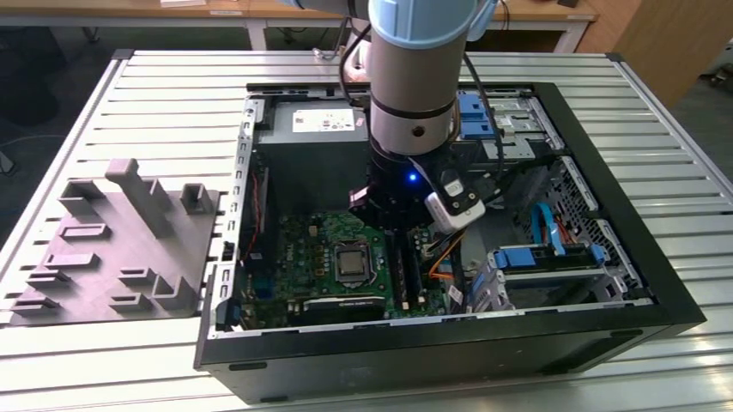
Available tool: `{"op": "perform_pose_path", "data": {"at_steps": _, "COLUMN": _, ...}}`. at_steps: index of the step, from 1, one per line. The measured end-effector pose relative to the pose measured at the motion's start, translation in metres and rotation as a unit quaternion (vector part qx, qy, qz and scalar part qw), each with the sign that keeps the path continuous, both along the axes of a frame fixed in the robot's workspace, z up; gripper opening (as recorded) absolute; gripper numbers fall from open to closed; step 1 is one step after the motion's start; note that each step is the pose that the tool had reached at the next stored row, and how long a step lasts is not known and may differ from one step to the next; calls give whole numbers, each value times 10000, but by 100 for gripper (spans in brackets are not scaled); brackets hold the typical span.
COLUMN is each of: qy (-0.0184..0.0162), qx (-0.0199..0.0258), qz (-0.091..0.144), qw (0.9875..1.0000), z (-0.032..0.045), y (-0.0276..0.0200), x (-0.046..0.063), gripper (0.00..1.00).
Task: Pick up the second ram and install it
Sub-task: 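Insert the second ram into the second slot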
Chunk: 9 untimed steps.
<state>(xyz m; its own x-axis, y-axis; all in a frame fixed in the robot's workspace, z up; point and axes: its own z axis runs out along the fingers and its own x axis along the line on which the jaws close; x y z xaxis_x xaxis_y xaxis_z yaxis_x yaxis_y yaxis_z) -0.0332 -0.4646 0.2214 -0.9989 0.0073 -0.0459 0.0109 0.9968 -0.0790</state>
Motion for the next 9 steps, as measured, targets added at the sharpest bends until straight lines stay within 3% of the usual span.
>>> {"op": "perform_pose_path", "data": {"at_steps": 9, "qy": -1, "qx": 2, "qz": 13, "qw": 10000, "z": -2, "y": 0, "x": -13, "gripper": 11}}
